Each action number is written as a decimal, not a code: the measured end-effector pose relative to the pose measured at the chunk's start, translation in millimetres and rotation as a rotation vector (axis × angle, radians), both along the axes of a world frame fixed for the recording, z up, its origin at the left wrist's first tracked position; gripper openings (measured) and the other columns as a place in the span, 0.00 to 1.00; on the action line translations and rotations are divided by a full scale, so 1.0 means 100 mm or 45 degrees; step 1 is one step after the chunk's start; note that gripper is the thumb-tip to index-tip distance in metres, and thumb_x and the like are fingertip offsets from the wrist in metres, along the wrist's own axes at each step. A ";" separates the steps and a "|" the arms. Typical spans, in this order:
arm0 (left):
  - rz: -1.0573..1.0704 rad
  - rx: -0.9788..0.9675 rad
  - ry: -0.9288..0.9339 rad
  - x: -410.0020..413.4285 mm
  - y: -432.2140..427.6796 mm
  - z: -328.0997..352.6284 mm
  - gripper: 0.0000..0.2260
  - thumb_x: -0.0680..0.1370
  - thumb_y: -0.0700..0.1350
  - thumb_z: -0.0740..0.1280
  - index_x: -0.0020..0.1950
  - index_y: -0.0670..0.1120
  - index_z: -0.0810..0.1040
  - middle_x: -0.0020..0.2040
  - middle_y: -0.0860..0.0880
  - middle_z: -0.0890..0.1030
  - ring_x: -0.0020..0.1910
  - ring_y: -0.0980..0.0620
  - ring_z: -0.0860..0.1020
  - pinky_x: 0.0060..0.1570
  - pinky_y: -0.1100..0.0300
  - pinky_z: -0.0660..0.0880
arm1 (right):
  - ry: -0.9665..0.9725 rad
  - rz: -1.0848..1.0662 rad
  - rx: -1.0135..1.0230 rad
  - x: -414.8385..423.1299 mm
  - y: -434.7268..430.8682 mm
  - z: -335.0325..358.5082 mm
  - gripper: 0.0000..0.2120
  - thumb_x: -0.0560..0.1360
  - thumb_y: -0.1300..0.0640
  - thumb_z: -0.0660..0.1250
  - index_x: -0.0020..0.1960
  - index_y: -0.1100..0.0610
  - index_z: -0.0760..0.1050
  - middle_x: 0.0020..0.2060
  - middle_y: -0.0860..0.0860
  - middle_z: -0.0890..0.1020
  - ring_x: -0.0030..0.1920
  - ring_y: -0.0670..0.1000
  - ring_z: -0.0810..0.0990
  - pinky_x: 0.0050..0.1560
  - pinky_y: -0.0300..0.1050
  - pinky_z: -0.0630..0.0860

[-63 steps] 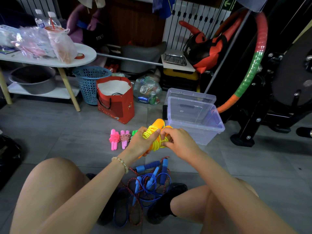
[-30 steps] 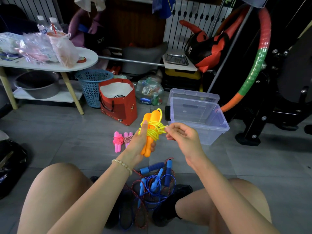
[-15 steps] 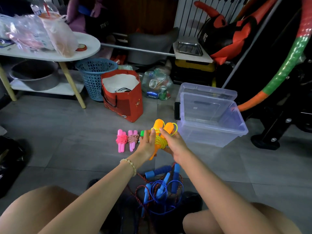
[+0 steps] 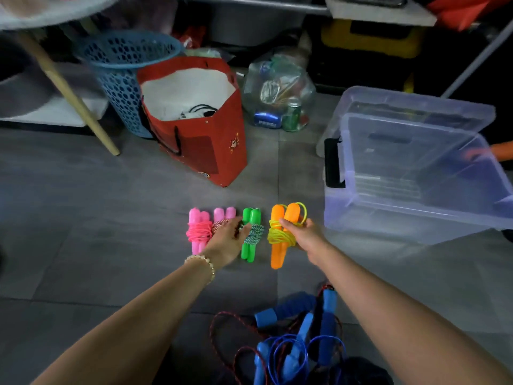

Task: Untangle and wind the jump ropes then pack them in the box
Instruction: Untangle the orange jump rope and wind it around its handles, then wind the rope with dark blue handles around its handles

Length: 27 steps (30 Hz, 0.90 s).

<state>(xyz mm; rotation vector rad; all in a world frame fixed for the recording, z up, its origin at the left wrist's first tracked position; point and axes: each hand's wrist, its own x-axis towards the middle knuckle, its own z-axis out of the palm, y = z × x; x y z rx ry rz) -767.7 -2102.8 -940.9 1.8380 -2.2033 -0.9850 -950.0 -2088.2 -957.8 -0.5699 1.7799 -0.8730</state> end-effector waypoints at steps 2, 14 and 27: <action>-0.080 0.054 0.019 -0.06 -0.12 -0.35 0.23 0.82 0.54 0.55 0.74 0.45 0.64 0.71 0.45 0.68 0.69 0.48 0.65 0.66 0.63 0.51 | 0.052 0.043 0.047 -0.05 -0.12 -0.29 0.23 0.72 0.56 0.72 0.63 0.64 0.71 0.57 0.59 0.79 0.54 0.56 0.78 0.54 0.46 0.73; -0.295 -0.156 0.042 -0.19 -0.27 -1.48 0.38 0.71 0.66 0.44 0.78 0.49 0.51 0.78 0.51 0.54 0.77 0.51 0.53 0.73 0.59 0.48 | 0.194 -0.011 0.048 -0.05 -0.36 -1.30 0.12 0.69 0.47 0.74 0.46 0.52 0.76 0.43 0.51 0.80 0.44 0.50 0.78 0.44 0.41 0.71; -0.185 -0.216 0.180 -0.16 -0.19 -1.51 0.35 0.73 0.63 0.52 0.76 0.46 0.60 0.76 0.46 0.62 0.75 0.47 0.59 0.73 0.58 0.53 | 0.131 0.110 0.086 -0.27 -0.37 -1.27 0.25 0.69 0.50 0.75 0.62 0.56 0.72 0.54 0.50 0.76 0.53 0.47 0.74 0.51 0.38 0.67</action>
